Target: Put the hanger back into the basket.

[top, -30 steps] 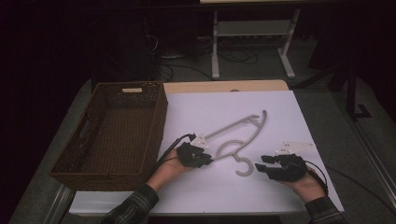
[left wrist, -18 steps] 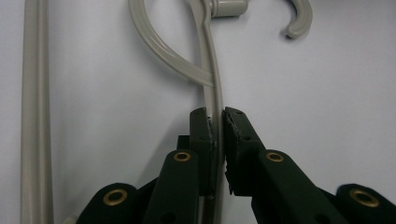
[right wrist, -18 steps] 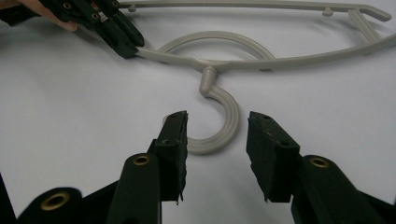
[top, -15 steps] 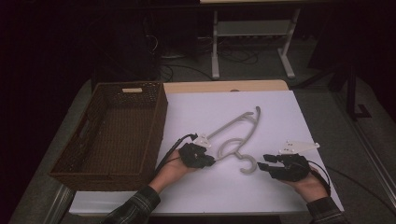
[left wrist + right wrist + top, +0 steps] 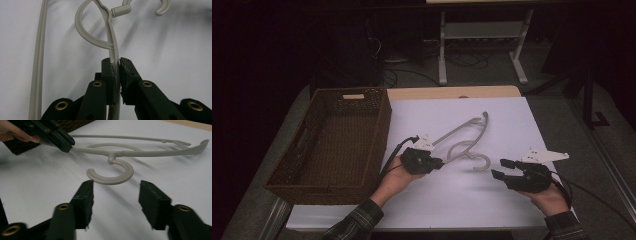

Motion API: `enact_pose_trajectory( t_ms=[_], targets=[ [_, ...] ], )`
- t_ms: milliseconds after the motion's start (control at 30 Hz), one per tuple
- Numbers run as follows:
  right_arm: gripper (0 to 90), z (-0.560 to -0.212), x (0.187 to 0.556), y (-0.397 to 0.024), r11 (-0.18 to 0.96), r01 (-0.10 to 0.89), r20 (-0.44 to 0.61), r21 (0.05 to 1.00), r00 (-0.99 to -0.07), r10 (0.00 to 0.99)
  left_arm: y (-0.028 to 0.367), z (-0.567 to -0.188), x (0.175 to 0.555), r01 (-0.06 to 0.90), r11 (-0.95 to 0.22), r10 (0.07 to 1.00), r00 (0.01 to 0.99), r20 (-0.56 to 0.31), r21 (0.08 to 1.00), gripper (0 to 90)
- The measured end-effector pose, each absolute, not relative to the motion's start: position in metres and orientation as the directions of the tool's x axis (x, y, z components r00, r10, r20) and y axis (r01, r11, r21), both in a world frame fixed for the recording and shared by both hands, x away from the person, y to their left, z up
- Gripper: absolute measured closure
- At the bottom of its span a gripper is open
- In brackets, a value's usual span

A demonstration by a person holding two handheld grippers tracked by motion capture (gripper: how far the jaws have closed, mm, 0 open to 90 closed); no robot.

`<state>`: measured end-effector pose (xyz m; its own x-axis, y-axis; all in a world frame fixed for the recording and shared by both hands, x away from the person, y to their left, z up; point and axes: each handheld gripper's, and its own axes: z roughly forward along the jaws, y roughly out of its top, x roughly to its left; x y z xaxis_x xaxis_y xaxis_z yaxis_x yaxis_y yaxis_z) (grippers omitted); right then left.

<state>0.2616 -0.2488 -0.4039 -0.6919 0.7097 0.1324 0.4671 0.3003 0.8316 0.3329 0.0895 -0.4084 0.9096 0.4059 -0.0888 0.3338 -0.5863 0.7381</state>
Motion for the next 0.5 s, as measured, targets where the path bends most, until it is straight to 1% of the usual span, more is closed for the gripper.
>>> enact_pose_trajectory(
  t_ms=[33,67,133,200,333,500],
  targets=[
    [33.1,-0.403,0.261,-0.249,0.289,0.462,0.131,0.839,-0.686,0.716,0.09,-0.407,0.333,0.331,-0.585,0.411,0.908,-0.082,0.74,83.1],
    [33.1,-0.403,0.261,-0.249,0.289,0.462,0.131,0.839,-0.686,0.716,0.09,-0.405,0.333,0.333,-0.581,0.414,0.907,-0.082,0.743,83.1],
    [24.9,-0.404,0.262,-0.248,0.282,0.461,0.134,0.842,-0.684,0.717,0.091,-0.401,0.333,0.33,-0.568,0.419,0.904,-0.08,0.754,83.1],
    [20.0,-0.405,0.262,-0.247,0.285,0.461,0.133,0.84,-0.684,0.717,0.092,-0.396,0.333,0.323,-0.558,0.423,0.903,-0.073,0.765,83.0],
    [13.9,-0.409,0.263,-0.244,0.302,0.459,0.119,0.835,-0.687,0.716,0.095,-0.387,0.333,0.317,-0.53,0.436,0.898,-0.069,0.787,83.0],
    [12.8,-0.411,0.264,-0.243,0.311,0.461,0.11,0.831,-0.684,0.722,0.1,-0.376,0.333,0.316,-0.491,0.456,0.887,-0.071,0.812,83.0]
  ],
)
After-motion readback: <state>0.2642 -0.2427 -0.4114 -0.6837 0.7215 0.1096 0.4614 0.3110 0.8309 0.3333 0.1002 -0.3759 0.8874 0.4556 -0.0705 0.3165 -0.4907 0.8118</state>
